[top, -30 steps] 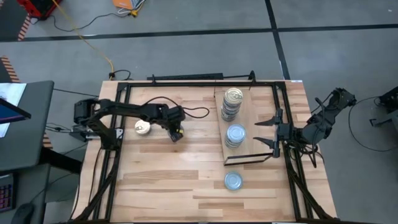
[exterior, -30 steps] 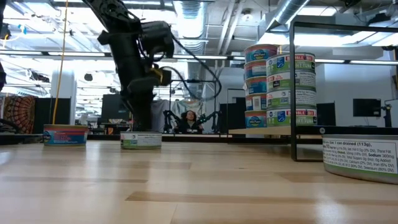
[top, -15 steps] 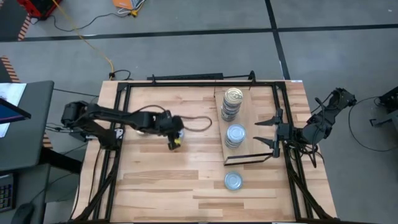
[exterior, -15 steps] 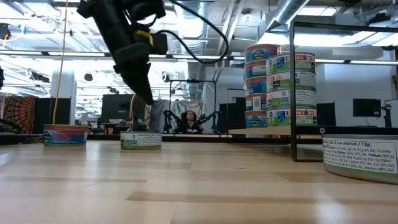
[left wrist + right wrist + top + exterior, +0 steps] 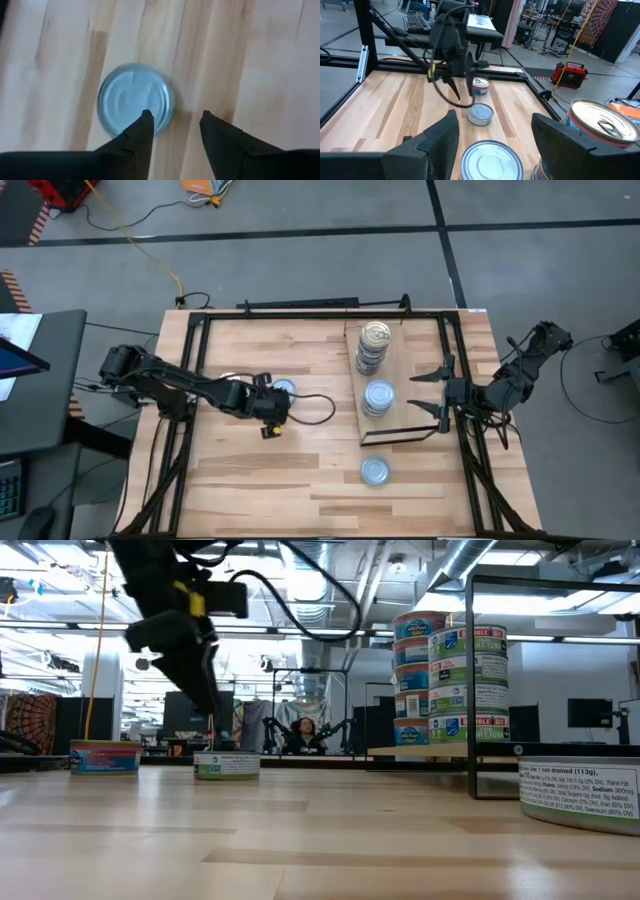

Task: Stack canned seafood by type on shelf
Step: Stack the green tuna can on top of the other green tuna can on the shelf

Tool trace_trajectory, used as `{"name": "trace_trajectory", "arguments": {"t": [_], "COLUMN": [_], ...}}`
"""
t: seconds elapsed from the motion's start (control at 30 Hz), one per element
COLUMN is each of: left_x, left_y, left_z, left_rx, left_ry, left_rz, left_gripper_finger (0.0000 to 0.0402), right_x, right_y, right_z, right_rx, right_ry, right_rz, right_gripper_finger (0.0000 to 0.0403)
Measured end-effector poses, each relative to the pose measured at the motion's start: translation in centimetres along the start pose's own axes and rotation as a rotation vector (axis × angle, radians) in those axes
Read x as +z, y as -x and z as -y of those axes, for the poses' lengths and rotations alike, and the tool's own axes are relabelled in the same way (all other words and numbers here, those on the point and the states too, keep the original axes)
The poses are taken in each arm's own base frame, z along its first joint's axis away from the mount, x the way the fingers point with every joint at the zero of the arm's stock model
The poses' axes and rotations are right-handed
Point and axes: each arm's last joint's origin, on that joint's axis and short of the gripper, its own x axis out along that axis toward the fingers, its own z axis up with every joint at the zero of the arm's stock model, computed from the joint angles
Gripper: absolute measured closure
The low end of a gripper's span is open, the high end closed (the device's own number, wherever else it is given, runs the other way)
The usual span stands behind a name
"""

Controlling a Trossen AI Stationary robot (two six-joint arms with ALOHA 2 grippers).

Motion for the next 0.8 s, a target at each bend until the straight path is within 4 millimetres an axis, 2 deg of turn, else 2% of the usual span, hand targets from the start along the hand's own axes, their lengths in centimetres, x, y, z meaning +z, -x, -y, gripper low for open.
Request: {"name": "trace_trajectory", "arguments": {"t": [0.2,0.8], "left_x": [-0.5,-0.6], "left_y": [0.1,0.2], "left_z": [0.9,1.6], "left_rx": [0.046,-0.053], "left_ry": [-0.091,-0.089], "left_rz": [-0.015,-0.028], "left_gripper_finger": [0.0211,0.0215], "right_x": [0.0,0.0], "right_y": [0.0,0.0], "right_z": [0.0,0.0], "right_rx": [0.000,0.000], "right_ry": [0.000,0.002], "right_rz": [0.000,-0.001], "right_gripper_finger": [0.0126,0.0126]}}
